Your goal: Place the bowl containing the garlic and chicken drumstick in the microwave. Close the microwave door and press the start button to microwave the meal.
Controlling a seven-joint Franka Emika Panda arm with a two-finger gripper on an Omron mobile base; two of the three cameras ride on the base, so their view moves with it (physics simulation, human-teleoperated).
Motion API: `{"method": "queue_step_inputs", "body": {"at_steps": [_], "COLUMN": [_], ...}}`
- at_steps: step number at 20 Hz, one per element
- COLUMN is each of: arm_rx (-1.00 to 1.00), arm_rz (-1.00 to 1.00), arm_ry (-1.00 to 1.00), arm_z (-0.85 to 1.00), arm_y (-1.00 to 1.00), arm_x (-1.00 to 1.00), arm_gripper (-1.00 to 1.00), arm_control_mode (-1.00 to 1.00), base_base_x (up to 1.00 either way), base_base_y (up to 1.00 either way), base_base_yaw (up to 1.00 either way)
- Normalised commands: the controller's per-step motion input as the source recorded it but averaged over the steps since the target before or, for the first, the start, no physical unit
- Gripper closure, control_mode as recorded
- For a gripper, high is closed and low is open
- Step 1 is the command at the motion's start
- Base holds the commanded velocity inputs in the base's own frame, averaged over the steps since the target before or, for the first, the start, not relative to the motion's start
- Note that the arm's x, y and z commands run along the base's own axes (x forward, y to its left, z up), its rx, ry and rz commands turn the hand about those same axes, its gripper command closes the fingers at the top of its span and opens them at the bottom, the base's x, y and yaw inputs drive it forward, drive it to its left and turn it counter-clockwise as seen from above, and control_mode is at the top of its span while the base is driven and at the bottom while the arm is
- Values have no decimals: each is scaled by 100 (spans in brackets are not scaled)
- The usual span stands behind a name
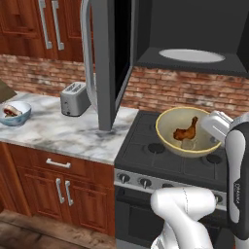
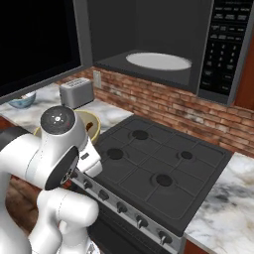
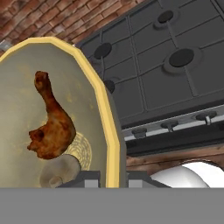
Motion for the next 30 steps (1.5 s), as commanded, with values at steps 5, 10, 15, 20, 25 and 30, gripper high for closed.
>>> {"method": "queue_step_inputs", "body": {"at_steps": [5, 10, 15, 20, 25, 30], "arm_rx": [0, 1, 3, 1, 0, 0], "arm_rz": [0, 1, 0, 0, -3, 0], "arm_ry": [0, -5, -17, -3, 5, 4], "arm_z": [0, 2, 44, 54, 24, 26], "arm_y": [0, -5, -1, -1, -11, -12], "arm_x": [0, 4, -3, 0, -6, -16], "arm_gripper": [100, 100, 100, 100, 100, 100], "arm_control_mode": [100, -100, -100, -100, -100, -100], "base_base_x": [34, 0, 0, 0, 0, 0], "base_base_y": [-28, 0, 0, 0, 0, 0], "base_base_yaw": [4, 0, 0, 0, 0, 0]}}
